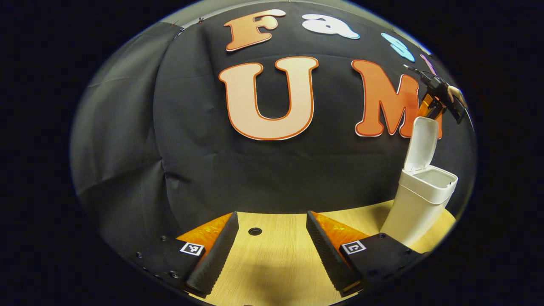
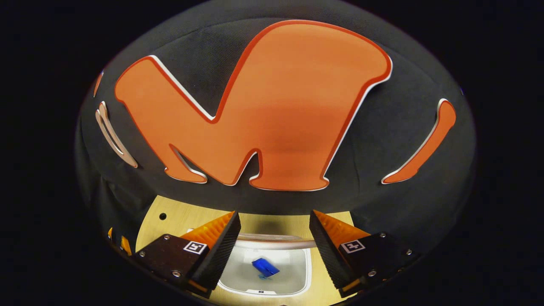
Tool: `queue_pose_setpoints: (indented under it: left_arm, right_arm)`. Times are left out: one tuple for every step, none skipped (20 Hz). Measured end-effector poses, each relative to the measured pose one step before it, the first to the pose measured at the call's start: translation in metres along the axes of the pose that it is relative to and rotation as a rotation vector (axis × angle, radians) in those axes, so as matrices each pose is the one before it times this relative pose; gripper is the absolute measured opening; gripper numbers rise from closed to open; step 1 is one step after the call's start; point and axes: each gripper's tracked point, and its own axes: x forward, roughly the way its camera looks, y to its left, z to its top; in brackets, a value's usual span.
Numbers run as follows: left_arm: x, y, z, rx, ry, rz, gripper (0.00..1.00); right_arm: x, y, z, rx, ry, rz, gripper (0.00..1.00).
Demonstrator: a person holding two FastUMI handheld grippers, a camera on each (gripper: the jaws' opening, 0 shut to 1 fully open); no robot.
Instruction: Press the lid of the desktop garbage bin to open it, pick up the crumpled paper on the desktop and throw it into the bin, then pick up the pop can on the desktop and drop it into the bin, and finally close the garbage bin lid.
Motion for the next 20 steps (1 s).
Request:
queue_pose_setpoints:
  left_arm:
    - [0.00022,0.00064,-0.00029,-0.00121,0.00016,0.00391,1.00]
    - [-0.00010,-0.00074,0.00027,-0.00236,0.00080,-0.00024,1.00]
    - [-0.00025,-0.00019,-0.00068,-0.00322,0.00237,-0.00158,1.00]
    - [-0.00052,-0.00103,-0.00035,-0.00314,0.00270,-0.00227,1.00]
    - [-0.00049,-0.00060,0.00011,-0.00342,0.00084,-0.00328,1.00]
    - [-0.00026,-0.00101,0.00016,-0.00329,-0.00130,-0.00302,1.00]
    - [0.00018,-0.00079,0.00007,-0.00260,-0.00226,-0.00227,1.00]
    - [-0.00075,-0.00038,0.00056,-0.00072,-0.00269,-0.00189,1.00]
    - [-0.00018,-0.00014,-0.00019,0.00140,-0.00334,-0.00234,1.00]
    - [0.00075,0.00000,0.00091,0.00402,-0.00240,-0.00255,1.00]
    - [-0.00015,0.00087,0.00015,0.00631,-0.00152,-0.00088,1.00]
    - [-0.00028,0.00087,0.00026,0.00669,0.00013,0.00079,1.00]
    - [-0.00034,0.00115,-0.00009,0.00381,0.00022,0.00185,1.00]
    - [-0.00054,0.00013,-0.00014,0.00099,0.00129,0.00007,1.00]
    - [-0.00056,-0.00009,-0.00024,-0.00091,0.00084,-0.00049,1.00]
    - [-0.00024,-0.00010,-0.00022,-0.00065,0.00060,0.00000,1.00]
    - [-0.00014,0.00013,-0.00040,0.00023,0.00038,-0.00032,1.00]
    - [-0.00012,-0.00010,-0.00025,0.00147,0.00052,0.00011,1.00]
    - [-0.00074,0.00063,-0.00081,0.00125,0.00115,-0.00007,1.00]
    - [-0.00066,0.00013,-0.00008,0.00190,0.00265,-0.00064,1.00]
  right_arm:
    - [-0.00533,-0.00040,-0.00461,-0.00183,-0.00779,0.00098,0.98]
    - [-0.00468,-0.00109,-0.00384,-0.00199,-0.00763,-0.00030,0.99]
    - [-0.00498,0.00160,-0.00644,-0.00528,-0.00279,0.00481,0.98]
    - [-0.00483,0.00024,-0.00532,-0.00376,-0.00201,0.00324,0.98]
    - [-0.00297,-0.00054,-0.00559,-0.00286,0.00219,0.00075,0.98]
    - [-0.00263,0.00071,-0.00640,0.00063,0.00397,0.00398,0.98]
    - [-0.00098,0.00019,-0.00734,0.00530,0.00770,0.00199,0.99]
    - [-0.00186,-0.00002,-0.00823,0.00804,0.01162,0.00325,0.99]
    - [-0.00150,0.00117,-0.00888,0.00813,0.00892,0.00478,0.99]
    - [0.00060,0.00042,-0.00808,0.00750,0.00935,0.00367,0.99]
    - [-0.00030,0.00115,-0.01178,0.00539,0.01054,0.00473,0.99]
    - [-0.00169,-0.00025,-0.00834,0.00670,0.00931,0.00387,0.99]
    - [0.00070,0.00184,-0.00874,0.00628,0.00680,0.00538,0.99]
    - [0.00070,0.00005,-0.00705,0.00711,0.00729,0.00281,0.99]
    - [-0.00024,-0.00003,-0.00774,0.00597,0.00331,0.00055,0.99]
    - [-0.00028,-0.00046,-0.00660,-0.00072,0.00104,-0.00230,0.99]
    - [-0.00069,-0.00146,-0.00655,-0.00243,0.00373,-0.00785,0.99]
    - [0.00040,-0.00041,-0.00717,-0.00258,0.00749,-0.00592,0.98]
    - [-0.00009,-0.00033,-0.00713,-0.00227,0.00462,-0.00384,0.98]
    - [0.00094,-0.00044,-0.00647,-0.00139,0.00906,-0.00403,0.99]
